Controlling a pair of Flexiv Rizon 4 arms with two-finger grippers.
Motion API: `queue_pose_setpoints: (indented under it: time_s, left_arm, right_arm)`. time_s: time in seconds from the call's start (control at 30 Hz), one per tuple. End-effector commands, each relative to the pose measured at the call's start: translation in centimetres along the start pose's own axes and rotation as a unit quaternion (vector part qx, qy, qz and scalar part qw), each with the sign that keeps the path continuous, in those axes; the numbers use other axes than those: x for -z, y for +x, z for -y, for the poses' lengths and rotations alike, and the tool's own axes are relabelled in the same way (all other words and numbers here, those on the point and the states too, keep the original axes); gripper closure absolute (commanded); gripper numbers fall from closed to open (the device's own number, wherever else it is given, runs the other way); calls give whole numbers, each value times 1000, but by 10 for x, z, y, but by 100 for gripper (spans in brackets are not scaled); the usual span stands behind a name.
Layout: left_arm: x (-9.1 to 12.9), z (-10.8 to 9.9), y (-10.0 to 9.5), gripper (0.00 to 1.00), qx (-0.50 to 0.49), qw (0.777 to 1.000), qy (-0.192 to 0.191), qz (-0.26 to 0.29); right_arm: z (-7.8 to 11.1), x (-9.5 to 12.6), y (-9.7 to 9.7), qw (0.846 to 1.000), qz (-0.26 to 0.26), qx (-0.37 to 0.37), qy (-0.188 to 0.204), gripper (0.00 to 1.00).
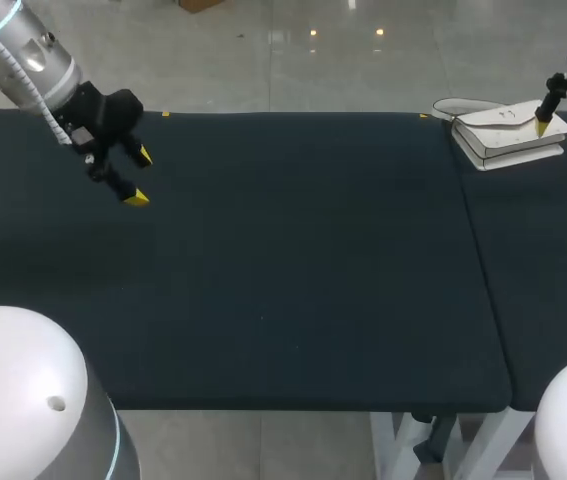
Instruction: Pick up the bag, open it, inspect its contents, close it, and place it on the opposite side
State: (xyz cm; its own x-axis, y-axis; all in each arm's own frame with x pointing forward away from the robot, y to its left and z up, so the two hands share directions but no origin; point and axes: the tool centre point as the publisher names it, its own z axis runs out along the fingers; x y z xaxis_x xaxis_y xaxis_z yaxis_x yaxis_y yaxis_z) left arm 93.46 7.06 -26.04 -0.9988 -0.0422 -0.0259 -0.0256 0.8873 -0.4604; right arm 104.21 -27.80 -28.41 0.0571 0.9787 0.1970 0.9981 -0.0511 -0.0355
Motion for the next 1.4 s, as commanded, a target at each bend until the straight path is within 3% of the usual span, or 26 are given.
queue_pose_setpoints:
  time_s: [0.03,0.47,0.97,1.2,1.4]
  left_arm:
    - [-13,-1,-17,0,-7,997,70,-44]
    - [-13,-1,-17,0,-7,997,70,-44]
    - [-16,-2,-17,0,-15,996,72,-46]
    - [-19,-3,-21,0,-39,994,94,-46]
    - [-29,-2,-20,0,-53,994,83,-49]
  right_arm:
    - [-7,-3,-10,1000,-9,-6,3,0]
    - [-24,-14,-33,999,-8,-37,-1,0]
    - [-24,-14,-33,999,-8,-37,-1,0]
    - [-42,-14,-41,999,-7,-50,-18,0]
    - [-62,-18,-51,998,-17,-65,-18,0]
